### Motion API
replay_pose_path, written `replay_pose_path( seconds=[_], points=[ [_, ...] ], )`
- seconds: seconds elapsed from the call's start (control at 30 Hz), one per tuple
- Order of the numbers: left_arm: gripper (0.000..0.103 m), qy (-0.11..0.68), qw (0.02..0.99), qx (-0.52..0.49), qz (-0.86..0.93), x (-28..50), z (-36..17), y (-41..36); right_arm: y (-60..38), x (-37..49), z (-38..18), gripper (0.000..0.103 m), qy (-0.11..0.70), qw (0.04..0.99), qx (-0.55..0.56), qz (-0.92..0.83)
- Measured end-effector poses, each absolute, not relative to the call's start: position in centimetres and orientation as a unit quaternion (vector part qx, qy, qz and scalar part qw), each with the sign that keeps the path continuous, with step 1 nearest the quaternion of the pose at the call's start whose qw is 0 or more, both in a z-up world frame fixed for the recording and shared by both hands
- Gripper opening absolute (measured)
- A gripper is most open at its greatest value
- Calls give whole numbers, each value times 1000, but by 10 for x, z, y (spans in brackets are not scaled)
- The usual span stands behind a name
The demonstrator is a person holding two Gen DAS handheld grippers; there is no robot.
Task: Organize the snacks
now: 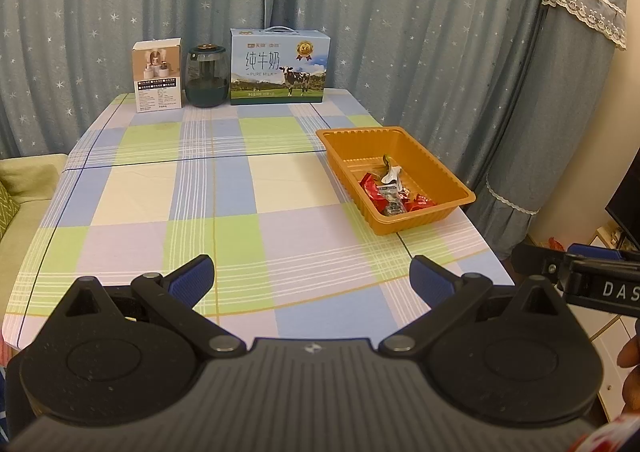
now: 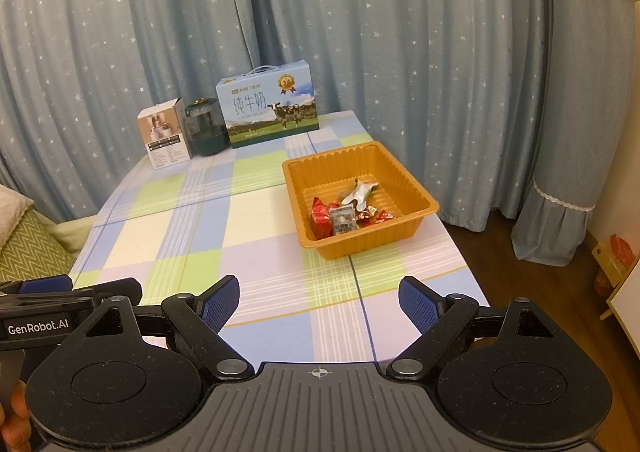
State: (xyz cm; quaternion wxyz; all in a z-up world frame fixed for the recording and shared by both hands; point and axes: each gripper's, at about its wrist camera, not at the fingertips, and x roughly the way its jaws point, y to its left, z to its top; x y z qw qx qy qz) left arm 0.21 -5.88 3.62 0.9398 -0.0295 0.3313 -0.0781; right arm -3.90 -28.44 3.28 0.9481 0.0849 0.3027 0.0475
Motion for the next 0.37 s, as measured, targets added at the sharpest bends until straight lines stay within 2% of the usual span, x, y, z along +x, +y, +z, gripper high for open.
replay_pose_path(
  seconds=[0.37],
  points=[
    [103, 328, 940, -36, -84, 2, 35, -59, -285, -39, 32, 86, 303, 948, 85, 48]
  ],
)
